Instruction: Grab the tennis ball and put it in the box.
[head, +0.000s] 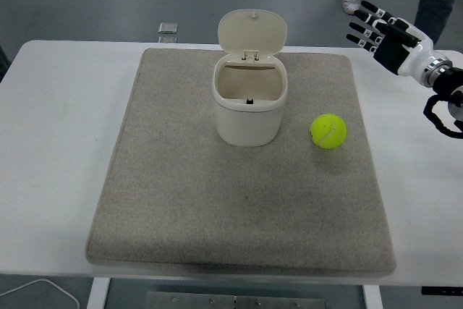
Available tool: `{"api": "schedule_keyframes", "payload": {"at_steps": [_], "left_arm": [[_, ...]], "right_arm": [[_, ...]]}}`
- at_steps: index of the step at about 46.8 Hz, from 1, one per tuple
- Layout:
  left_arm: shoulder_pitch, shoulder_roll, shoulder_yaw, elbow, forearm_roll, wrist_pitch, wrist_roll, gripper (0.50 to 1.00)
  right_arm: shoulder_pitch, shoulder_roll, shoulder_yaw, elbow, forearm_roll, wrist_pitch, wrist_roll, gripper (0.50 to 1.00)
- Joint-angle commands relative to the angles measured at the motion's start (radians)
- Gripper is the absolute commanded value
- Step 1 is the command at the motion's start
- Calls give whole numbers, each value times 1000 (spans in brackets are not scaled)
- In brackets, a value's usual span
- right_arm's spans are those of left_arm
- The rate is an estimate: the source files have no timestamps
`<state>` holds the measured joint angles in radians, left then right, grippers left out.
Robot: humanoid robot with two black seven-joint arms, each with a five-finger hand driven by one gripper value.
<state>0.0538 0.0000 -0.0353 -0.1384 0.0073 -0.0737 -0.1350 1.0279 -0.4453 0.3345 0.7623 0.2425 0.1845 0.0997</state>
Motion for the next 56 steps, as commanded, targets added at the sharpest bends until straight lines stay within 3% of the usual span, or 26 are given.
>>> {"api": "schedule_keyframes", "payload": {"at_steps": [1, 56], "left_arm": [[0, 0, 0, 0, 0, 0, 0, 990], [1, 0, -5, 8, -1, 2, 0, 992]], "right_arm": [[-2, 0, 0, 0, 0, 0, 0, 930], [4, -15, -6, 0, -26, 15, 11, 930]]}}
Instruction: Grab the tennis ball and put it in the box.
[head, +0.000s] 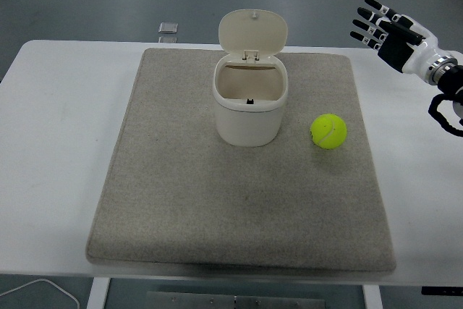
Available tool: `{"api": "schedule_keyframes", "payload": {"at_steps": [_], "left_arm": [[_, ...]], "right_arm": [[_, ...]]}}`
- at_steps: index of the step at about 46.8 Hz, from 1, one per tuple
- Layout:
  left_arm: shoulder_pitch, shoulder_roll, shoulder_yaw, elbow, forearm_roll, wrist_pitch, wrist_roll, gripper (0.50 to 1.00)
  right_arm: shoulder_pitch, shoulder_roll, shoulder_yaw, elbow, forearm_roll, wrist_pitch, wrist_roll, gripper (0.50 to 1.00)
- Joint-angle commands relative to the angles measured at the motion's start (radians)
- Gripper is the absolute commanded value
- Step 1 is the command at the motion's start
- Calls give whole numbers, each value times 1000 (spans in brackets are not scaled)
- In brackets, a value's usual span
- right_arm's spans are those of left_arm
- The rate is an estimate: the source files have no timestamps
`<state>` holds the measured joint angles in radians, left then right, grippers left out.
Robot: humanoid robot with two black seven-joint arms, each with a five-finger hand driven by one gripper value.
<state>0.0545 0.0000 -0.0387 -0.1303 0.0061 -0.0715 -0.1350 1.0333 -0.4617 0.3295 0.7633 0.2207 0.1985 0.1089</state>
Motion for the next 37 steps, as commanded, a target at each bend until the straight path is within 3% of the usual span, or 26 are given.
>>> {"api": "schedule_keyframes", "payload": {"at_steps": [1, 26, 37], "left_arm": [[-1, 0, 0, 0, 0, -1, 0, 992], [-1, 0, 0, 0, 0, -1, 0, 992], [-1, 0, -1, 0, 0, -1, 0, 992]], "right_arm": [[-1, 3, 0, -1, -7, 1, 3, 930], [25, 15, -14, -15, -57, 1, 8, 930], [16, -3, -12, 1, -150, 6, 35, 930]]}}
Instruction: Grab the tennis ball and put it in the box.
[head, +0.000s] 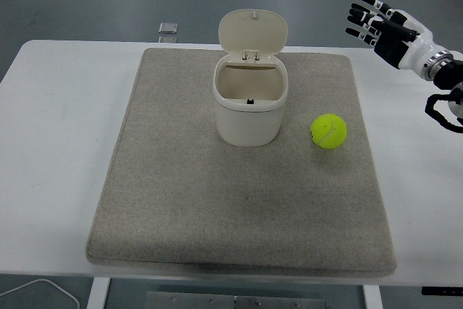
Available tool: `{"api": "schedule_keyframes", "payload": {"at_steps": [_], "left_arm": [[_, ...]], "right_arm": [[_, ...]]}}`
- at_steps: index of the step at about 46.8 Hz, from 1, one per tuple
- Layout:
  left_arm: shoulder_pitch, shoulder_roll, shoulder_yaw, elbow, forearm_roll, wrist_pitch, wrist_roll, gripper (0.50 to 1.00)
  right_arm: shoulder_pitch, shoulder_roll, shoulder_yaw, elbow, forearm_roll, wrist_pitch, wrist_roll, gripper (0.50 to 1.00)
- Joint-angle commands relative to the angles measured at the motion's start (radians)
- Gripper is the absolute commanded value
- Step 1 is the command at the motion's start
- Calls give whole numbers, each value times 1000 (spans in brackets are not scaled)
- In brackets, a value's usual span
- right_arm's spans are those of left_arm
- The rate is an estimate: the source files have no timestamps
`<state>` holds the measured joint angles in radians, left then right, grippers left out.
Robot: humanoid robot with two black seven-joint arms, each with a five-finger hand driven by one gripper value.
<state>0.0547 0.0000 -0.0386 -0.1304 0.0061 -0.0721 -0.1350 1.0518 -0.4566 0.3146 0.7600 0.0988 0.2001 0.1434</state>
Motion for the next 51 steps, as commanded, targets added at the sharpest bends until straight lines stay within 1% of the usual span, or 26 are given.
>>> {"api": "schedule_keyframes", "payload": {"at_steps": [1, 9, 17, 23, 31, 35, 44, 46, 51], "left_arm": [[-1, 0, -1, 0, 0, 0, 0, 992], [-1, 0, 0, 0, 0, 2, 0, 992], [-1, 0, -1, 0, 0, 2, 0, 992], [1, 0, 0, 0, 0, 0, 0, 992], [-1, 0, 0, 0, 0, 0, 0, 992], [1, 0, 0, 0, 0, 0, 0, 992], [-1, 0, 0, 0, 0, 0, 0, 992], [-1, 0, -1, 0, 0, 0, 0, 992], [1, 0, -1, 0, 0, 0, 0, 992]], "right_arm": [[-4, -11, 3, 7, -37, 7, 1, 930], [-4, -53, 5, 39, -129, 58, 2, 930], [-6, -63, 3, 53, -292, 88, 39, 928], [-7, -94, -2, 93, -431, 101, 76, 926], [-9, -129, -3, 151, -609, 125, 88, 926], [-9, -143, -12, 168, -712, 143, 130, 926], [-6, -163, -74, 186, -956, 144, 223, 926], [-6, -169, -74, 187, -991, 144, 232, 926], [-6, -172, -80, 200, -1062, 145, 236, 926]]}}
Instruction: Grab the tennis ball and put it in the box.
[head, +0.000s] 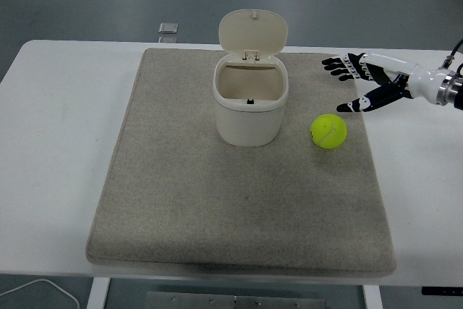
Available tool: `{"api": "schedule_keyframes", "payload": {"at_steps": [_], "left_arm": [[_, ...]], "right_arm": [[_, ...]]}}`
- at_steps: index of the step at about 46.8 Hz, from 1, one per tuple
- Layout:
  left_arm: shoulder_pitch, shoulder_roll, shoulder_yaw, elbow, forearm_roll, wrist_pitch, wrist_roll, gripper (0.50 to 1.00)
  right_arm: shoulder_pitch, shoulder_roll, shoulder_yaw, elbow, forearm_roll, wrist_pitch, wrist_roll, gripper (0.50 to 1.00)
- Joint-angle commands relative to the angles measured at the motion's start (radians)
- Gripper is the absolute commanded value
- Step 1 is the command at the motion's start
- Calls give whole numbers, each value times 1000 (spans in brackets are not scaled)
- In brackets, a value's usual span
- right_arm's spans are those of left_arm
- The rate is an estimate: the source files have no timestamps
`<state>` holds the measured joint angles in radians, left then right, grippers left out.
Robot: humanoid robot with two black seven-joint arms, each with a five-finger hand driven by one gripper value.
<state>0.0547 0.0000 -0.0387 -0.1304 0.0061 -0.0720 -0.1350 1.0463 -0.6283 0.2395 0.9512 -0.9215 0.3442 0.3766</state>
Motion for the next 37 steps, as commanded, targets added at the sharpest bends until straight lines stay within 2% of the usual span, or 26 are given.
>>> {"api": "schedule_keyframes", "payload": {"at_steps": [1, 23, 32, 37], "left_arm": [[0, 0, -1, 0, 0, 0, 0, 992], [-1, 0, 0, 0, 0, 0, 0, 990], [-1, 0, 0, 0, 0, 1, 0, 992], [-1, 0, -1, 0, 0, 0, 0, 992]], "right_arm": [[0, -1, -9, 12, -57, -1, 2, 926], [1, -4, -40, 57, -283, -14, 54, 928], [-2, -1, -69, 55, -358, -85, 59, 926], [-3, -1, -83, 55, -364, -103, 59, 926]]}}
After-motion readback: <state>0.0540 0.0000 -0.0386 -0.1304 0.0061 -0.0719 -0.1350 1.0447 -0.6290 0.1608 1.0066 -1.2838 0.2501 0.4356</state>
